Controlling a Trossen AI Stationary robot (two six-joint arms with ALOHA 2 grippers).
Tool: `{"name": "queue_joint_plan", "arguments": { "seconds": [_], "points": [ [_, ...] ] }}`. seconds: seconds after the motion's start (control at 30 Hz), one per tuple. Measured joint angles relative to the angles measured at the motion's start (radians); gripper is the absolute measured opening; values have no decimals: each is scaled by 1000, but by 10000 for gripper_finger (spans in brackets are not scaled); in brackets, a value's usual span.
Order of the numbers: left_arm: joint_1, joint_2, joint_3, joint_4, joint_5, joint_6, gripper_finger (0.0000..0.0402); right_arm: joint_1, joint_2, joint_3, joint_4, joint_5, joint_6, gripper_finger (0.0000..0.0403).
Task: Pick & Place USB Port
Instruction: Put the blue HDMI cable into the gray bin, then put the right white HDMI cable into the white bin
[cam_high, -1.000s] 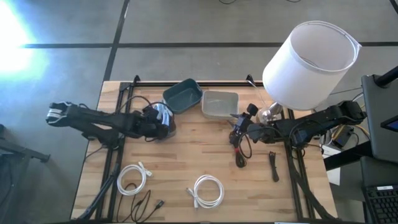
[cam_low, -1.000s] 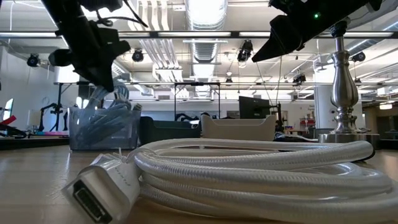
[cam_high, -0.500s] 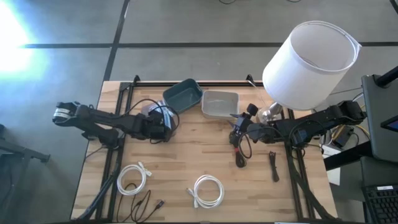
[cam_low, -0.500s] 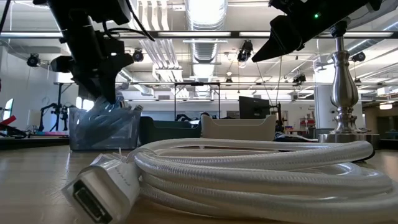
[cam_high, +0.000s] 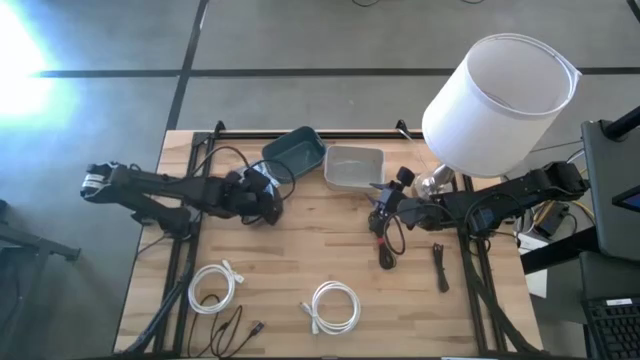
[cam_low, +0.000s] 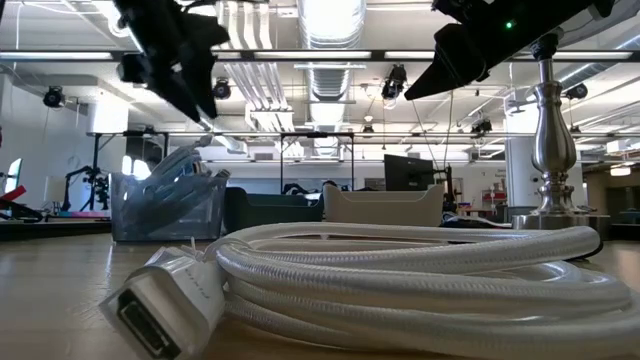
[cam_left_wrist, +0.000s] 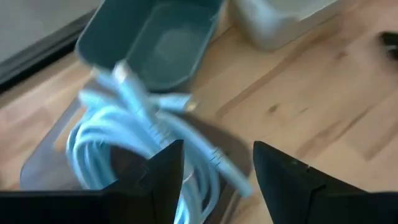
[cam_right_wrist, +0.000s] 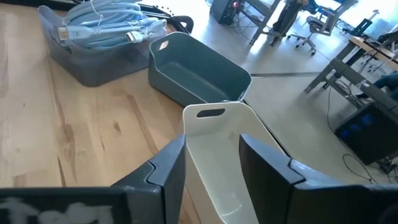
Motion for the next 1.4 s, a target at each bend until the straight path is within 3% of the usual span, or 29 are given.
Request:
{"name": "queue_joint_plan", "arguments": {
  "seconds": [0.13, 0.3, 0.5, 0.63, 0.8, 1.1, 1.4],
  "points": [
    [-6, 0, 12, 106, 1, 120, 195, -1, 0, 0, 0, -60, 0, 144],
    [-12, 1, -13, 258, 23, 222, 195, -1, 0, 0, 0, -242, 26, 146],
    [-11, 1, -18, 273, 21, 233, 195, 3, 0, 0, 1, -519, 131, 147],
    [-11, 1, -18, 273, 21, 233, 195, 30, 34, 0, 9, -599, 172, 144],
    [-11, 1, -18, 273, 20, 233, 195, 81, 154, 0, 59, -605, 239, 150],
    [-10, 1, -19, 265, 19, 232, 195, 139, 430, 125, 86, -846, 259, 170],
    [-10, 1, -41, 265, 22, 232, 195, 151, 733, 381, -18, -827, 261, 172]
  ]
}}
